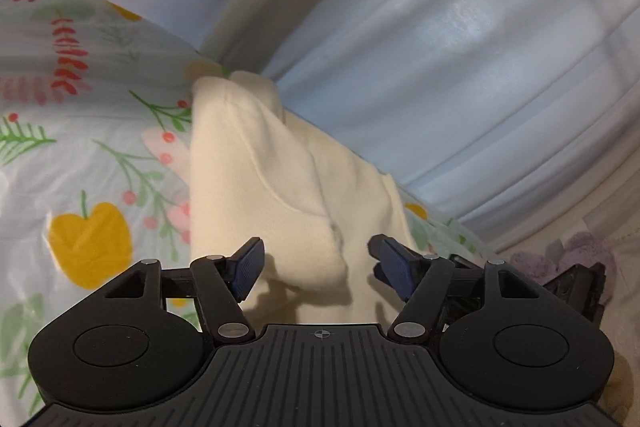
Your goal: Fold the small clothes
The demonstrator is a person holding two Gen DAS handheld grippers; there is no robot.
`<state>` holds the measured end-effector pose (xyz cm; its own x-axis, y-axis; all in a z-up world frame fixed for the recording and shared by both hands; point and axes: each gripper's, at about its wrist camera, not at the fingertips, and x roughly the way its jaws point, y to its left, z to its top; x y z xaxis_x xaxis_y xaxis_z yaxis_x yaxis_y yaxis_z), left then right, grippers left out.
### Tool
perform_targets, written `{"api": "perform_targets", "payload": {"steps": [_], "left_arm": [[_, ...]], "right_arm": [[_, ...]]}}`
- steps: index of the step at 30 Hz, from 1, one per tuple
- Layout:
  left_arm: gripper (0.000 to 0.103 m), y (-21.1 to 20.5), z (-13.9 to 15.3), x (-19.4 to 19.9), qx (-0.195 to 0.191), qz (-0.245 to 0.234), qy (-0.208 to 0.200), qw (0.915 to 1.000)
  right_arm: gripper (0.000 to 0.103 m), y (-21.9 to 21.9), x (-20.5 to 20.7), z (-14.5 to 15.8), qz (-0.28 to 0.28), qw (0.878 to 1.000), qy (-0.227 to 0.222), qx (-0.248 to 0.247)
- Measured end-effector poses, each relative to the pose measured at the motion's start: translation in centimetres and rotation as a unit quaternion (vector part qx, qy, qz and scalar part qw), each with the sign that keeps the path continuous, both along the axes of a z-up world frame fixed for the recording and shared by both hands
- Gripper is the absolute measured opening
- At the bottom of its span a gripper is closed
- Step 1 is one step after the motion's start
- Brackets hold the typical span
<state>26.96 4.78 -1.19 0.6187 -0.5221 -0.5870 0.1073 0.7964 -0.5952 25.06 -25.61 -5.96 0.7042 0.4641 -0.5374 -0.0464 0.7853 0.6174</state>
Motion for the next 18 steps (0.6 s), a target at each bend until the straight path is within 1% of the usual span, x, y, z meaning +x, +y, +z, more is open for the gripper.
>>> {"api": "perform_targets", "payload": {"steps": [2, 5, 7, 10, 12, 13, 14, 15, 16, 18], "left_arm": [[0.07, 1.3, -1.2, 1.2, 0.024, 0.026, 0.025, 0.999], [0.07, 2.6, -3.1, 2.1, 0.011, 0.023, 0.054, 0.9982], [0.07, 2.7, -3.9, 2.4, 0.001, 0.013, 0.065, 0.9978], [0.071, 2.8, -4.7, 2.5, -0.006, 0.005, 0.071, 0.9975], [0.071, 2.4, -4.8, 2.5, 0.001, 0.0, 0.066, 0.9978], [0.071, 2.3, -4.7, 2.5, 0.003, -0.004, 0.063, 0.998], [0.071, 2.1, -4.6, 2.3, 0.007, -0.011, 0.061, 0.9981], [0.071, 1.9, -4.3, 2.1, 0.009, -0.018, 0.058, 0.9981], [0.072, 1.7, -4.1, 1.8, 0.011, -0.026, 0.056, 0.998], [0.077, 0.9, -3.6, 0.8, 0.019, -0.052, 0.049, 0.9973]], "right_arm": [[0.059, 0.6, 2.1, -0.5, 0.01, 1.0, 0.021, 0.02], [0.06, 1.8, 5.0, -1.6, 0.032, 0.997, 0.055, 0.036], [0.06, 2.7, 6.4, -2.1, 0.051, 0.996, 0.066, 0.043], [0.061, 4.0, 7.8, -2.3, 0.072, 0.994, 0.071, 0.042], [0.061, 4.8, 8.3, -2.1, 0.081, 0.994, 0.067, 0.034], [0.059, 5.2, 8.3, -2.0, 0.086, 0.994, 0.062, 0.024], [0.042, 5.7, 8.2, -1.7, 0.087, 0.995, 0.052, 0.009], [0.014, 6.0, 7.9, -1.5, 0.09, 0.995, 0.041, -0.002], [0.014, 6.3, 7.6, -1.2, 0.089, 0.995, 0.031, -0.014], [0.013, 7.1, 6.4, 0.2, 0.084, 0.994, -0.011, -0.071]]}}
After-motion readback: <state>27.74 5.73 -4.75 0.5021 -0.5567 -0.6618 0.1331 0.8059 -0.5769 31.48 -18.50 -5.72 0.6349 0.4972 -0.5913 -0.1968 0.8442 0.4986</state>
